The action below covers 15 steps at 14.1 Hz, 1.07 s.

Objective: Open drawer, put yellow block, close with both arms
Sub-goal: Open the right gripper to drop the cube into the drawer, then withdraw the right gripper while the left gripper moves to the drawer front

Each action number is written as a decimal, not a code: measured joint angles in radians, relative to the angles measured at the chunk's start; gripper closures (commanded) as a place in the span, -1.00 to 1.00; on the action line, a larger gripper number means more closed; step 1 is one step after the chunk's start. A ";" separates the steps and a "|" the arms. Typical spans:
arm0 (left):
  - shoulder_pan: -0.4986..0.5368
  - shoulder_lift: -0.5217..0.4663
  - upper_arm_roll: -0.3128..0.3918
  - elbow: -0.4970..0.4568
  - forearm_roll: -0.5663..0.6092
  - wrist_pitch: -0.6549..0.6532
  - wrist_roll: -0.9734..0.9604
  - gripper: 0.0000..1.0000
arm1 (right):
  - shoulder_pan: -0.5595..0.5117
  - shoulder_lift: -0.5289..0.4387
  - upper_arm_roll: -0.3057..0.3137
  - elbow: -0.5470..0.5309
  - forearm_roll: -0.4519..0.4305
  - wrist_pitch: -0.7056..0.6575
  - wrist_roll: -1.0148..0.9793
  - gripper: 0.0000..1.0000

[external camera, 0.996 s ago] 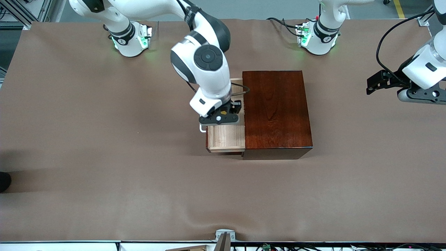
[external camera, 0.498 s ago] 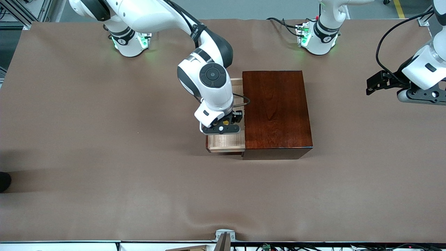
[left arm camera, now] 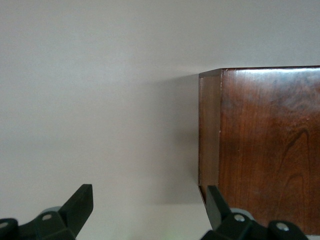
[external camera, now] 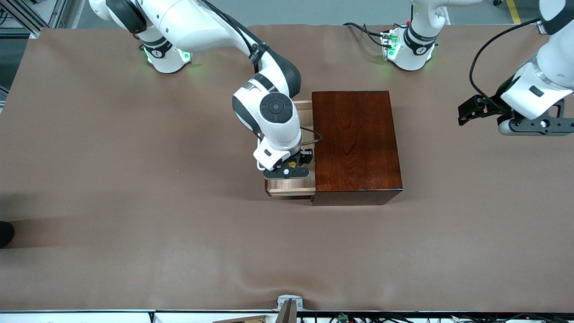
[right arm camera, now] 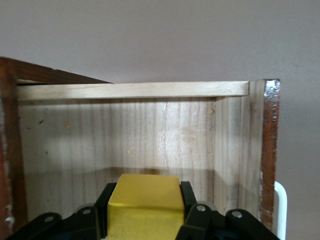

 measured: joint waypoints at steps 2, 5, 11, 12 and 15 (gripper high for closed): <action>0.002 0.001 0.000 0.001 0.000 0.001 -0.001 -1.00 | 0.000 0.009 0.000 0.000 0.000 0.002 0.013 -0.33; 0.004 0.001 0.002 0.002 0.000 0.001 -0.001 -1.00 | 0.000 0.012 -0.001 0.001 0.000 0.008 0.037 -1.00; 0.003 0.002 0.002 0.002 0.000 0.001 -0.049 -1.00 | 0.000 -0.011 0.001 0.033 0.000 -0.068 0.060 -1.00; 0.002 0.003 0.000 0.003 0.000 0.001 -0.076 -1.00 | 0.000 -0.026 0.001 0.038 0.000 -0.094 0.060 -1.00; -0.009 0.017 -0.029 0.007 0.000 0.004 -0.189 -1.00 | 0.000 -0.100 0.002 0.052 0.001 -0.183 0.063 -1.00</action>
